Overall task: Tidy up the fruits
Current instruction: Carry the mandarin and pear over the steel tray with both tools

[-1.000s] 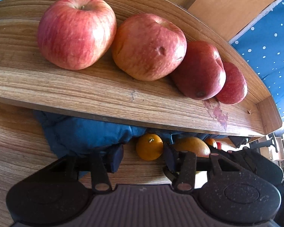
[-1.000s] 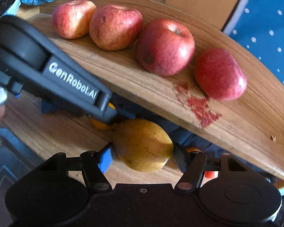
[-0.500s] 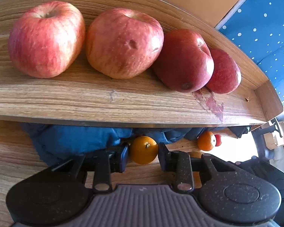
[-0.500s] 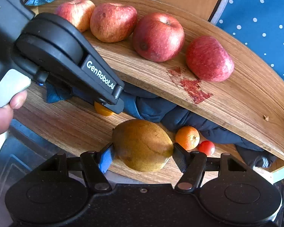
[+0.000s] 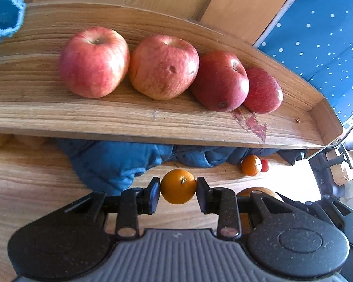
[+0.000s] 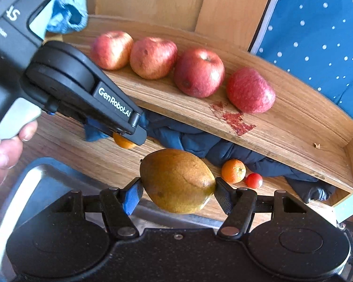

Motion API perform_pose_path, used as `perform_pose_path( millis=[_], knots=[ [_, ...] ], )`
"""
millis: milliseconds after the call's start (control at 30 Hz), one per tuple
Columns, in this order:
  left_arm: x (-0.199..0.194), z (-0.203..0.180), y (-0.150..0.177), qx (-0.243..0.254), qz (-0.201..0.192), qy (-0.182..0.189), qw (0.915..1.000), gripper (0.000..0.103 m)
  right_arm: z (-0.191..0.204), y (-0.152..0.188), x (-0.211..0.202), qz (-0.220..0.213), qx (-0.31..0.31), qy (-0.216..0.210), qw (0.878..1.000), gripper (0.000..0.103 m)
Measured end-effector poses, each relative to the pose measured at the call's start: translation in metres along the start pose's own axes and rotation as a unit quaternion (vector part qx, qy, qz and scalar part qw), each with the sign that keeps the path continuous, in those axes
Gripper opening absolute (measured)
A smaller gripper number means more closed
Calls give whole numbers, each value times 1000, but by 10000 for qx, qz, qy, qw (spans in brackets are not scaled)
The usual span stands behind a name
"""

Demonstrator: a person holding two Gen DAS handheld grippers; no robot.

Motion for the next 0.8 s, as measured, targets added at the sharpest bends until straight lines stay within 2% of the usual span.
perform_pose_path(
  millis=[367, 800],
  knots=[
    [-42, -1, 35, -16, -204, -161, 9997, 36, 9, 19, -53, -287, 56, -362, 9989, 67],
    [-68, 7, 98, -245, 8, -459, 9986, 36, 40, 50, -89, -275, -236, -930, 9950, 67]
  ],
)
Point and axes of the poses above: each gripper's, at about its wrist camera, not at the fingertips, and x roughly the way its jaws point, z to its left, y to its underside, the point moved 6 cm from there along x, roughly the way its jaws point, and after that the axes turned 8 degrees about -x, right-handed, at the moved point
